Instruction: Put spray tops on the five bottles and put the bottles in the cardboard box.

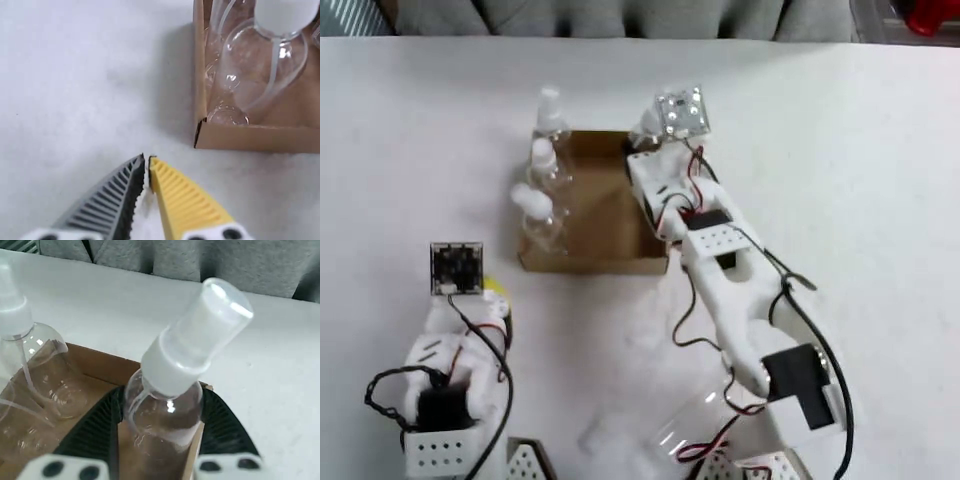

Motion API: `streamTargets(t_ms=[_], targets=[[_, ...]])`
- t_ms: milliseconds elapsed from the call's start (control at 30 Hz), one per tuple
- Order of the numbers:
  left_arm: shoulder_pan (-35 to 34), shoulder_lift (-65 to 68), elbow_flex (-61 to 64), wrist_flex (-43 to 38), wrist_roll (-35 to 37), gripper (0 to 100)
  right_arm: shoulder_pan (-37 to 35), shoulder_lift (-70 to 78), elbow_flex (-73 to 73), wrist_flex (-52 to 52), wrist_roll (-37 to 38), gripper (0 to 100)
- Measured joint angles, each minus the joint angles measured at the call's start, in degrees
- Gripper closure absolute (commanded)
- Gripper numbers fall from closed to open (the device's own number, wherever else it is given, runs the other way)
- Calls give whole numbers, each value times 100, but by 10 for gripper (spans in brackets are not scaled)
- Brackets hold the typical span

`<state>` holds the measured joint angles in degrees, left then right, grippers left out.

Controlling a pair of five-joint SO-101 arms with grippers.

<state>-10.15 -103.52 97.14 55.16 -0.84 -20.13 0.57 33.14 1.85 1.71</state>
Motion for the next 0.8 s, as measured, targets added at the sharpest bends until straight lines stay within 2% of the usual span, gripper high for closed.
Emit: streamTargets(t_ms=[167,467,800], targets=[[0,0,0,0,0,978,0,167,0,-70,0,983],[0,0,0,0,0,978,9,914,-18,-1169,0,983],[0,0,0,0,0,978,9,993,-26,-1292,0,981]])
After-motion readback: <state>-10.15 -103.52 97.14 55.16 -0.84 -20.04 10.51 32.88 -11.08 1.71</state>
